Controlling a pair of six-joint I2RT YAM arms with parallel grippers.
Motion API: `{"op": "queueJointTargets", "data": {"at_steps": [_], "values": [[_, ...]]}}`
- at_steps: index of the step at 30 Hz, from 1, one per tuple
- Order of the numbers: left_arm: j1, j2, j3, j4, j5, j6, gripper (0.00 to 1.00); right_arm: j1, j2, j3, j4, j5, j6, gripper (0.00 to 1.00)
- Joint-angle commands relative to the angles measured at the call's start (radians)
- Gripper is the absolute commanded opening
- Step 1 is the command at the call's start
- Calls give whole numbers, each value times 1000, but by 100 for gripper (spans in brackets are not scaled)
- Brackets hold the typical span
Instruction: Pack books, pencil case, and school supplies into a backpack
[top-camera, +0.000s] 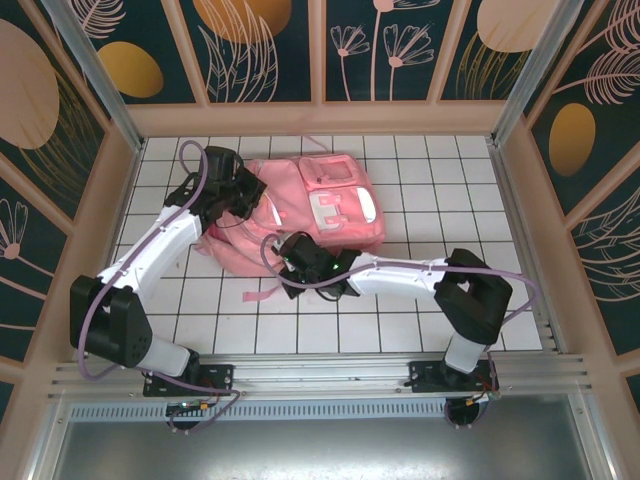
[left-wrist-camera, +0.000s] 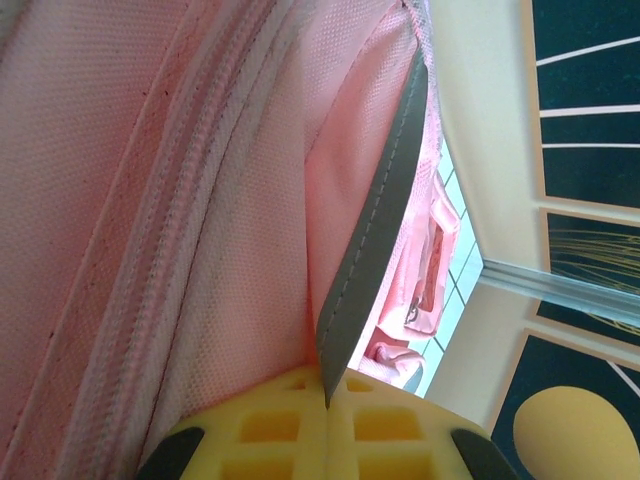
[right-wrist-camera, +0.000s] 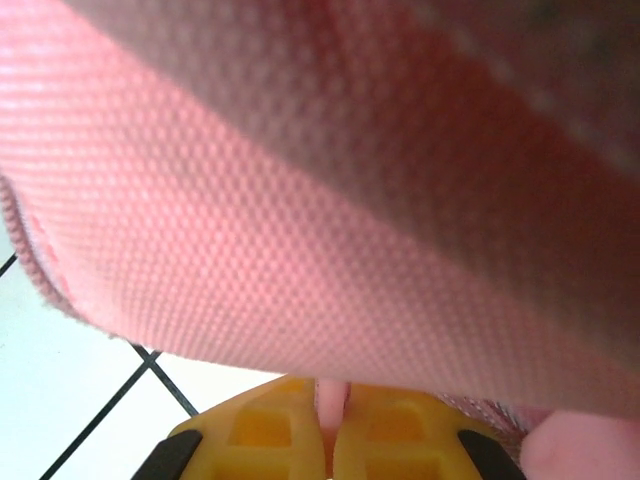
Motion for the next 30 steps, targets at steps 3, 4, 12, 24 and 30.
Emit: {"op": "queueJointTargets", "data": {"at_steps": [3, 4, 12, 24, 30], "values": [[-5, 32, 12, 59, 65, 46, 6, 20, -146, -121, 96, -10, -25, 0], [-5, 38, 23, 62, 71, 67, 15, 15, -174, -145, 92, 6, -16, 0], [-5, 18, 132, -78, 24, 394, 98, -103, -333, -291, 1, 105, 57, 0], [25, -144, -188, -349, -179, 370, 83, -211, -391, -395, -14, 75, 40, 0], [35, -256, -386, -249, -92, 250, 70, -225, -386, -410, 3, 68, 45, 0]]}}
